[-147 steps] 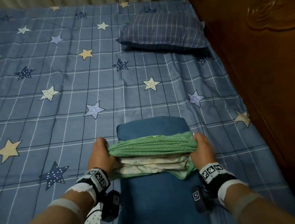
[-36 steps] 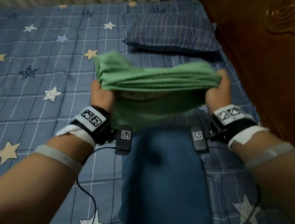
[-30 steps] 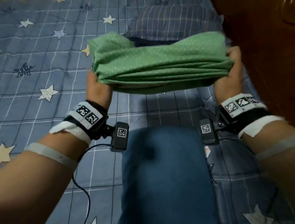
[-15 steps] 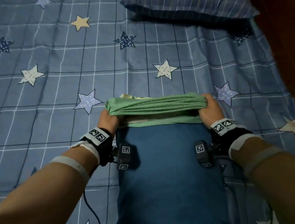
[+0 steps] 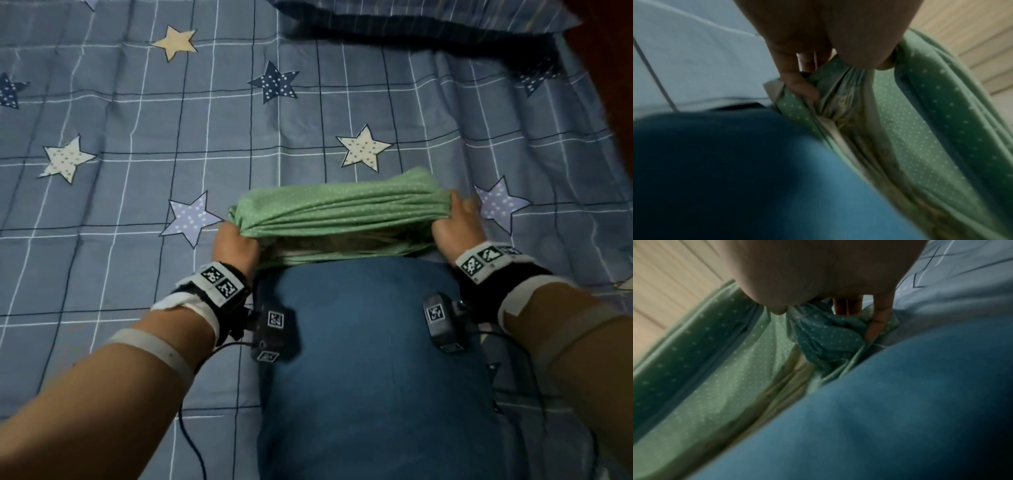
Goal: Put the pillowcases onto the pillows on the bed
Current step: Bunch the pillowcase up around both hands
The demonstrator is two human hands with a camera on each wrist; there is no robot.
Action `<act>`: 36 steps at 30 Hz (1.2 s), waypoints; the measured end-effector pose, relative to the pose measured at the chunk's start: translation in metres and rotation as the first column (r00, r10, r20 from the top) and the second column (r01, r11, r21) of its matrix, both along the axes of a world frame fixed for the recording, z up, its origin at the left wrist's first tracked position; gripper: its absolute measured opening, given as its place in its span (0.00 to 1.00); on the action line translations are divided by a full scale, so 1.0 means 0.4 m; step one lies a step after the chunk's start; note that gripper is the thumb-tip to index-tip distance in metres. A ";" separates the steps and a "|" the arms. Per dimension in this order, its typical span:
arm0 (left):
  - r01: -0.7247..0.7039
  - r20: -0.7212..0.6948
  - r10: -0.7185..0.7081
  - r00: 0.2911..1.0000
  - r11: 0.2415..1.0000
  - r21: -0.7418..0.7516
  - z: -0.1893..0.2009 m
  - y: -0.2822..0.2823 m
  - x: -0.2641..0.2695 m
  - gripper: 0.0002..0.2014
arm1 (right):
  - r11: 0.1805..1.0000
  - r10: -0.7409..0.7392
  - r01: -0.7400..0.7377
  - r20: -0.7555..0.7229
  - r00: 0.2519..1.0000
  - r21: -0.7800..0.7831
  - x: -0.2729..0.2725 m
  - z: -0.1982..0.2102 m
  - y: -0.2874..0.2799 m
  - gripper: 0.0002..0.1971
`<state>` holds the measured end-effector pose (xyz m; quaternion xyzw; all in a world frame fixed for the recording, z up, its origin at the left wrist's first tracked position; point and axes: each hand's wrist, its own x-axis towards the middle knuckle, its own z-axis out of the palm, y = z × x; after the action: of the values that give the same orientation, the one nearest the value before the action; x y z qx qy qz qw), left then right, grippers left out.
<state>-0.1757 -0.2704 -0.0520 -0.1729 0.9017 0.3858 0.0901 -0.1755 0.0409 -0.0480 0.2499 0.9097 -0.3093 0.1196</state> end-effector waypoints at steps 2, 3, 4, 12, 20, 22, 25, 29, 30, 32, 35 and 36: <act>0.115 0.074 -0.104 0.992 0.977 -0.177 -0.017 -0.020 0.020 0.21 | 0.995 0.030 -0.038 0.090 0.995 0.092 0.022 -0.015 0.010 0.29; 0.147 0.155 -0.112 0.982 0.959 -0.243 -0.023 -0.029 0.029 0.22 | 0.990 0.043 -0.062 0.146 0.988 0.128 0.028 -0.024 0.017 0.26; 0.183 0.236 -0.113 0.965 0.937 -0.298 -0.041 -0.041 0.032 0.21 | 0.984 0.061 -0.092 0.194 0.979 0.153 0.032 -0.031 0.022 0.24; 0.217 0.395 -0.169 0.903 0.973 -0.079 -0.060 -0.042 0.041 0.27 | 0.987 0.085 -0.108 0.179 0.980 0.119 0.045 -0.043 0.038 0.21; -0.349 0.436 0.110 0.893 0.781 0.518 -0.033 0.001 0.102 0.03 | 0.997 0.073 -0.069 0.080 0.994 -0.046 0.070 -0.053 0.027 0.22; -0.381 0.464 0.114 0.878 0.754 0.535 -0.012 0.013 0.109 0.04 | 0.996 0.081 -0.076 0.141 0.987 -0.042 0.069 -0.057 0.031 0.24; -0.386 0.447 0.124 0.886 0.730 0.564 -0.002 0.021 0.112 0.05 | 0.996 0.090 -0.088 0.169 0.982 -0.019 0.076 -0.051 0.049 0.25; -0.358 0.407 0.163 0.899 0.808 0.468 -0.005 0.016 0.120 0.05 | 0.987 0.150 -0.157 0.146 0.978 0.043 0.099 -0.027 0.070 0.25; -0.338 0.381 0.168 0.909 0.833 0.438 -0.004 0.015 0.125 0.05 | 0.985 0.158 -0.166 0.150 0.976 0.048 0.106 -0.019 0.075 0.26; -0.257 0.351 0.120 0.929 0.891 0.375 -0.022 0.002 0.131 0.09 | 0.984 0.164 -0.171 0.136 0.977 0.040 0.115 -0.006 0.092 0.27; -0.182 0.370 0.021 0.929 0.896 0.405 -0.015 -0.001 0.142 0.06 | 0.989 0.149 -0.148 0.101 0.984 -0.019 0.127 0.000 0.116 0.25; -0.167 0.367 0.003 0.930 0.894 0.416 -0.002 0.003 0.147 0.06 | 0.991 0.130 -0.127 0.088 0.988 -0.043 0.134 0.003 0.120 0.25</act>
<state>-0.1169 -0.2690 -0.0526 -0.2549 0.7511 0.5451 0.2715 -0.1221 0.0888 -0.0468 0.2023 0.9117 -0.3061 0.1849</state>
